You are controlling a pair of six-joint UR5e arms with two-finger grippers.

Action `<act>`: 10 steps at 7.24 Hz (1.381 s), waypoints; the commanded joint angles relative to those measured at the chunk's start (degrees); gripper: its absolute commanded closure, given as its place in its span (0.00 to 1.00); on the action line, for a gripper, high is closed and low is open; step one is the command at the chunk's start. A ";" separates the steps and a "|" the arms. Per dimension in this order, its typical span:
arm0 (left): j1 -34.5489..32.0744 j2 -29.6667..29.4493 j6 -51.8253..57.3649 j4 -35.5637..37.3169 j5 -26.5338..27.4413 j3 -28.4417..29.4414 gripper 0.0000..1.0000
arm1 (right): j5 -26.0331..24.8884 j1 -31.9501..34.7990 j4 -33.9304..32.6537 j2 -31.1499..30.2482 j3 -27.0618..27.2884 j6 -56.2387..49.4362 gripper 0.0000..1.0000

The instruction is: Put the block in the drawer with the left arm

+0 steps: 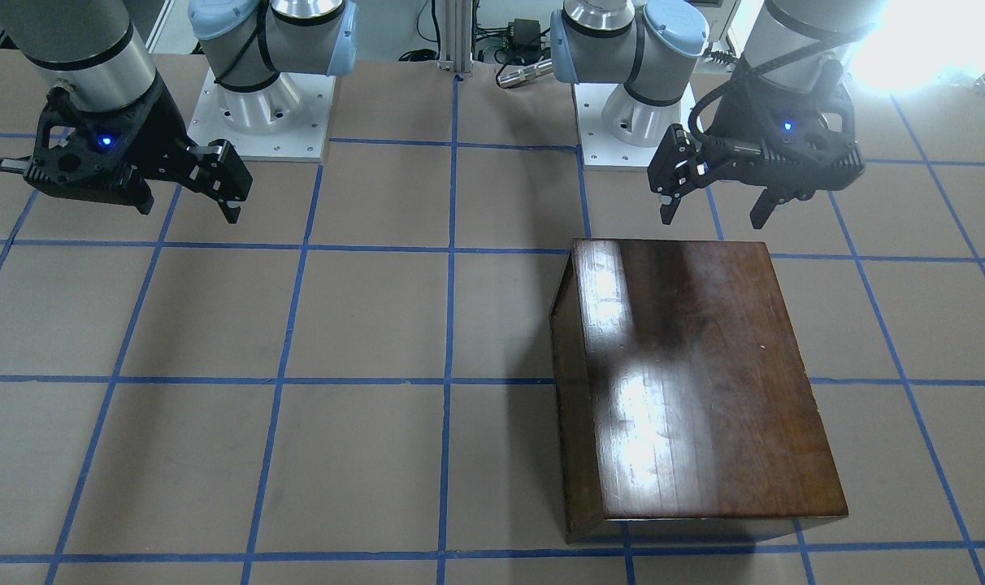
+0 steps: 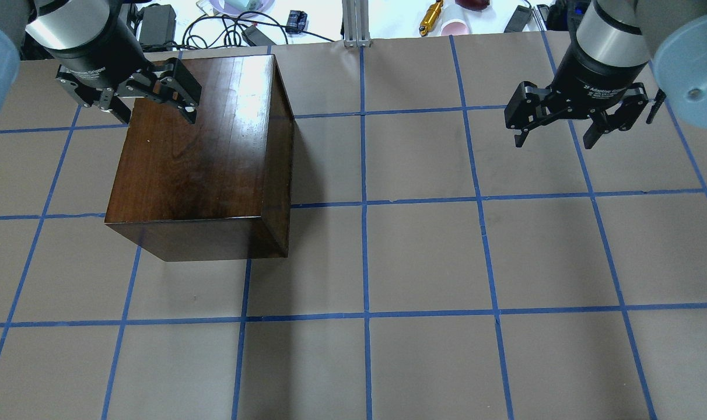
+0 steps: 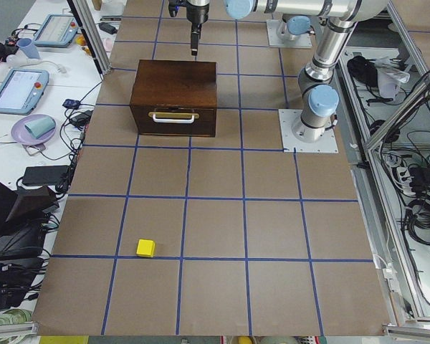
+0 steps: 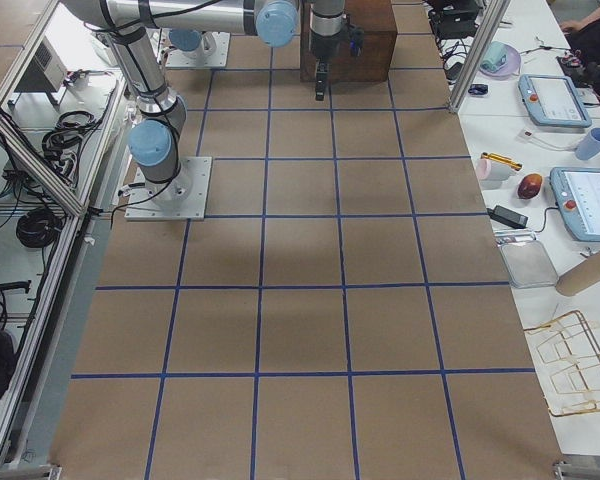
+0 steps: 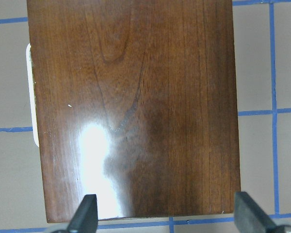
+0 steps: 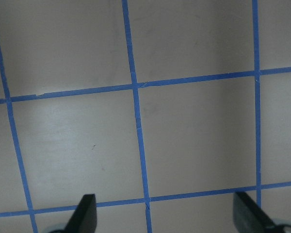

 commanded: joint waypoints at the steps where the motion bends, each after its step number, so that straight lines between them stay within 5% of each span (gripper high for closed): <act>1: 2.24 -0.53 0.48 0.03 -0.65 0.82 0.00 | 0.00 0.00 0.00 0.00 0.00 0.00 0.00; 8: 20.53 -12.20 22.07 7.11 -2.24 1.34 0.00 | 0.00 0.00 0.00 0.00 0.00 0.00 0.00; 10: 25.52 -15.98 27.34 8.91 -10.53 1.78 0.00 | 0.00 0.00 0.00 0.00 0.00 0.00 0.00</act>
